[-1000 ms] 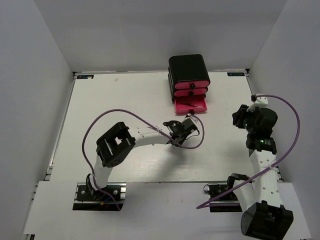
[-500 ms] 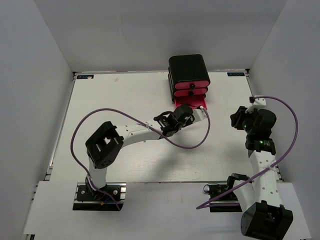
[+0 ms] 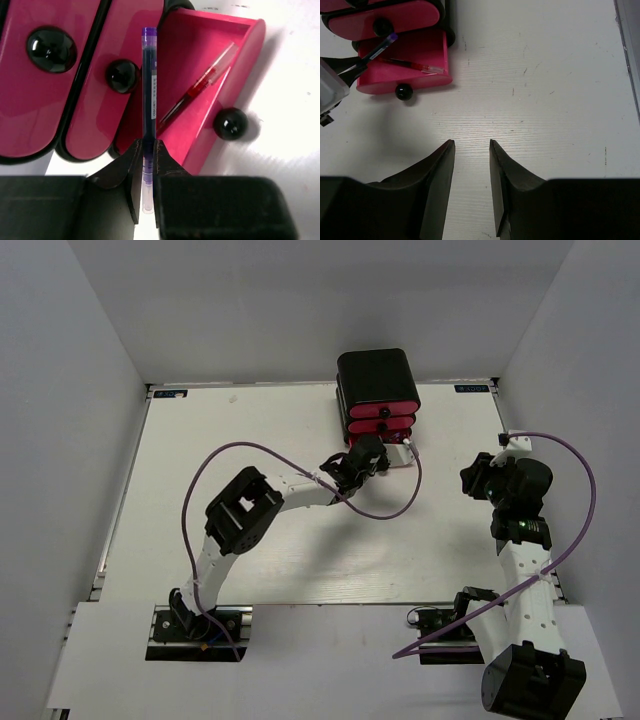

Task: Sort the stationery into containers
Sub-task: Place the stationery into the container, then close the drawer

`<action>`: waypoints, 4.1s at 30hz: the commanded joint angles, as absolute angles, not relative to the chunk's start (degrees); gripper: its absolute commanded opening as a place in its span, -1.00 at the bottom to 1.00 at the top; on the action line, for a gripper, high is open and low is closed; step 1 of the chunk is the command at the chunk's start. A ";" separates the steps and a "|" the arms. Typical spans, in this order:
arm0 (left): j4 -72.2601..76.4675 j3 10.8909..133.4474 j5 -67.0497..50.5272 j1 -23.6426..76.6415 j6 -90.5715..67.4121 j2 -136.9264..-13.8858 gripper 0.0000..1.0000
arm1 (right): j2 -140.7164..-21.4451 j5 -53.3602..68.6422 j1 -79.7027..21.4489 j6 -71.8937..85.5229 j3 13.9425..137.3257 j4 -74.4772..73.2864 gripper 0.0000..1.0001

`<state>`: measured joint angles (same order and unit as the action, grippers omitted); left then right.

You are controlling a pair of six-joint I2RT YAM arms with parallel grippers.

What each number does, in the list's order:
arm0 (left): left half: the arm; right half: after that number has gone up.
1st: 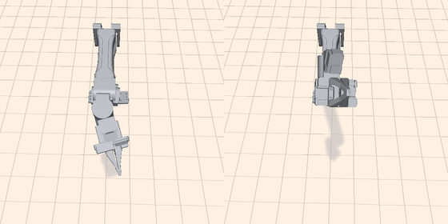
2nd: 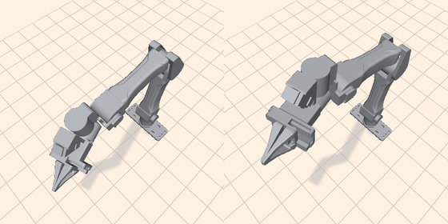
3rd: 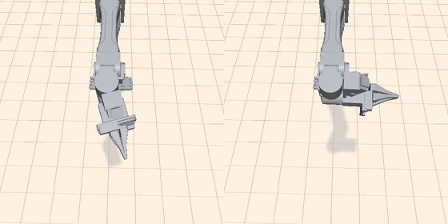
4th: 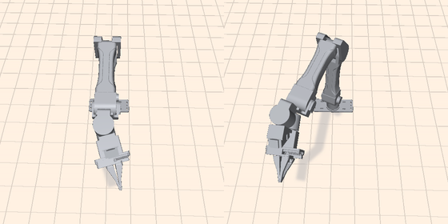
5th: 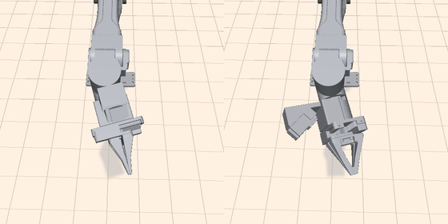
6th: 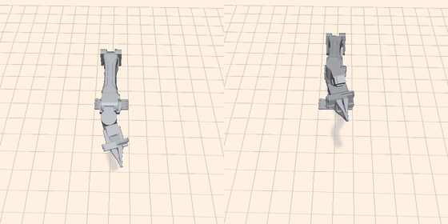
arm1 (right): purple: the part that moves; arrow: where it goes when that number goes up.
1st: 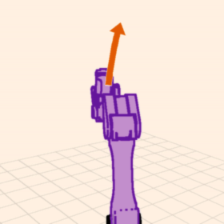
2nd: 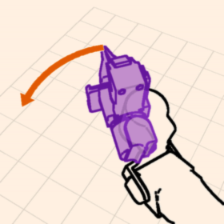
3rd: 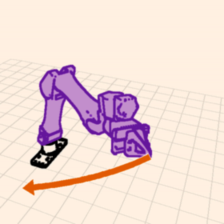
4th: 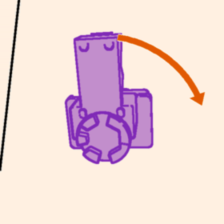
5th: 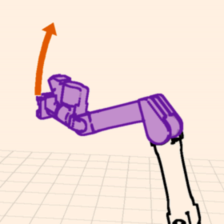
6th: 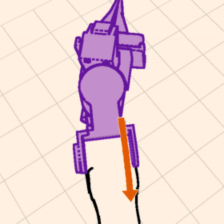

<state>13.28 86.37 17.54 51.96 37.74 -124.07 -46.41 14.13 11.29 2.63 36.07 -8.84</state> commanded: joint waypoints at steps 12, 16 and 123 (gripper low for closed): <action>22.15 93.52 15.47 50.62 40.25 -129.73 -0.76 | -45.70 13.97 11.69 2.81 35.77 -5.89 -0.20; 26.79 89.84 17.05 50.62 40.25 -129.12 -0.46 | -45.70 13.80 11.69 2.72 35.77 -5.97 -0.20; -26.10 34.63 20.21 50.45 -15.82 -28.30 0.87 | -110.47 18.37 -10.55 27.85 56.06 40.78 -0.65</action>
